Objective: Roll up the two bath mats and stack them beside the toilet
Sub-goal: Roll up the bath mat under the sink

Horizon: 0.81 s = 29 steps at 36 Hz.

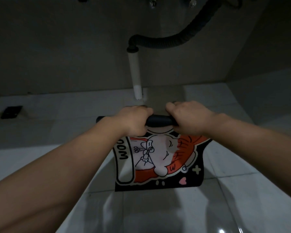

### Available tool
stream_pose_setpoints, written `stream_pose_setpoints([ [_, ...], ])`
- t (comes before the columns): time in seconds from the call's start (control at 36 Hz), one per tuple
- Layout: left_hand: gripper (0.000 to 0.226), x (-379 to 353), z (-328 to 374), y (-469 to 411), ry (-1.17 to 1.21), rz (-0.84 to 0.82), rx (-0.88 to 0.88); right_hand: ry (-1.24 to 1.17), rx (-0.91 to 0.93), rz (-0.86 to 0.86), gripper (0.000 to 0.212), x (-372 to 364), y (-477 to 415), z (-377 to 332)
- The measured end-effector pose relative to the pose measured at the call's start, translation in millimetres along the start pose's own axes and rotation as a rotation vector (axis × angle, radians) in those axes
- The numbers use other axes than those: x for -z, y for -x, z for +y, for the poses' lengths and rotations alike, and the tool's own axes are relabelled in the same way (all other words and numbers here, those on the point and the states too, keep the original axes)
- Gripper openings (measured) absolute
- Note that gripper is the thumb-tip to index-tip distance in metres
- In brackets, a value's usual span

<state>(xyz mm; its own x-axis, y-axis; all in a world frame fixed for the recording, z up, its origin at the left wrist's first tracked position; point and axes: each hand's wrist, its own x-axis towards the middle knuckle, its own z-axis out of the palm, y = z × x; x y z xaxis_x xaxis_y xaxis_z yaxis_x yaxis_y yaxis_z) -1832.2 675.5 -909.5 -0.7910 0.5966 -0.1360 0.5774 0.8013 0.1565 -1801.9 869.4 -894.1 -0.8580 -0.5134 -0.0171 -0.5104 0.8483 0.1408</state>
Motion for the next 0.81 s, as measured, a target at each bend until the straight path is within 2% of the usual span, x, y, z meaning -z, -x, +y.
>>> stream_pose_setpoints([
  [0.06, 0.023, -1.5, 0.1, 1.1, -0.028, 0.036, 0.001, -0.067, -0.026, -0.040, 0.034, -0.2, 0.6, 1.6],
  [0.14, 0.017, -6.4, 2.0, 3.6, -0.069, 0.069, -0.023, -0.138, -0.068, -0.141, 0.056, -0.9, 0.2, 5.9],
  [0.25, 0.016, -16.1, 4.3, 5.1, -0.008, 0.118, -0.061, -0.256, -0.090, -0.267, 0.037, -4.3, -1.6, 8.6],
  [0.33, 0.020, -15.6, 7.3, 5.4, 0.057, 0.102, -0.020, -0.394, -0.173, -0.337, 0.037, -5.6, -1.2, 4.9],
  [0.39, 0.023, -15.4, 7.8, 5.2, 0.002, 0.094, -0.015, -0.389, -0.180, -0.316, 0.033, -4.9, -0.3, 1.6],
  [0.47, 0.036, -14.7, 5.0, 5.3, -0.047, 0.087, -0.031, -0.218, -0.139, -0.181, 0.029, -3.3, 1.9, -0.8],
  [0.56, 0.052, -12.5, 0.9, 0.8, 0.081, 0.002, -0.007, -0.029, -0.052, -0.032, 0.028, -7.8, 3.4, 0.2],
  [0.64, 0.044, -11.8, -1.5, -3.7, 0.211, -0.071, 0.024, -0.020, 0.000, -0.010, 0.039, -11.8, 3.7, 0.9],
  [0.81, 0.025, -12.9, -2.5, 0.4, 0.090, -0.030, 0.046, -0.137, 0.011, -0.096, 0.029, -4.3, 1.3, 2.0],
])
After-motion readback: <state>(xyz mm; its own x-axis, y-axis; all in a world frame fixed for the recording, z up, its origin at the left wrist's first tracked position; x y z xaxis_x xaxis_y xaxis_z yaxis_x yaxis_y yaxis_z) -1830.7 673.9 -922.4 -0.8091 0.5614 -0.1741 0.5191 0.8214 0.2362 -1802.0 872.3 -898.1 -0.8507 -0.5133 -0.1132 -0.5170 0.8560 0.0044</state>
